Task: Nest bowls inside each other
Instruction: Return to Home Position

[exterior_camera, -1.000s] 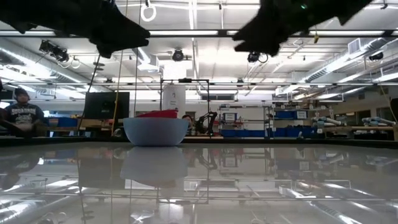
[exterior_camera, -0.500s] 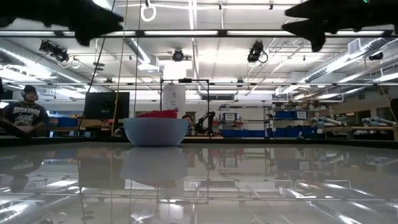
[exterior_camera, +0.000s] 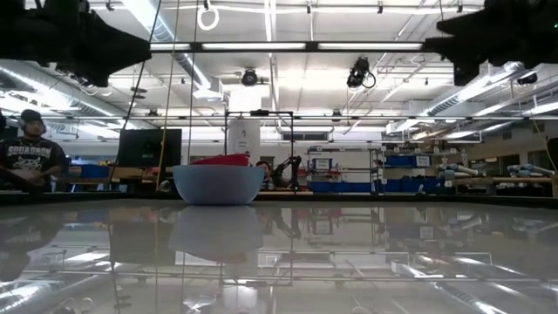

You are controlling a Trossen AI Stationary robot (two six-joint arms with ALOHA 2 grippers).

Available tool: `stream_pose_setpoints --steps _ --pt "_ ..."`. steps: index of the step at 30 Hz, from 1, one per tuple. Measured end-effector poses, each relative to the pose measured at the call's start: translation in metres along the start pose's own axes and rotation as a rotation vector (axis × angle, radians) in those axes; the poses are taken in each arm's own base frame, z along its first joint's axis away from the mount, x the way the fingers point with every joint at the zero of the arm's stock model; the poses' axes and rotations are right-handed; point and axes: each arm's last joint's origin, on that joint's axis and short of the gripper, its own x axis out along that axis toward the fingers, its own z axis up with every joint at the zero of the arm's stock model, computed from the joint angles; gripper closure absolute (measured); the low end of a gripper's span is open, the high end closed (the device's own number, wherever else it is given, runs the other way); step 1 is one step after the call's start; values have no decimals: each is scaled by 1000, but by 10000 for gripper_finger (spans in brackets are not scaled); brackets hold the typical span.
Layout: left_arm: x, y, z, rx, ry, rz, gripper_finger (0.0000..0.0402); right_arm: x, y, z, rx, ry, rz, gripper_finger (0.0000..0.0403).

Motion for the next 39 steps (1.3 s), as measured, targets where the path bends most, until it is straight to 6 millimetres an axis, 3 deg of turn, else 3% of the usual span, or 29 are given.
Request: stream_pose_setpoints --steps 5,14,25,36,39 --pt "-13 8 4 -11 -10 7 261 -9 0 2 8 -14 31 237" --pt "-9 4 -21 6 88 -22 261 -13 -5 -19 60 -39 -25 237" --pt "-8 0 -44 5 90 -127 283 -15 -6 -21 30 -47 -62 237" --pt "-8 -1 -42 -4 67 -175 288 -14 -8 -28 -12 -53 -94 239" --pt "-8 -3 -39 -9 44 -222 318 -15 -8 -28 -25 -59 -100 257"
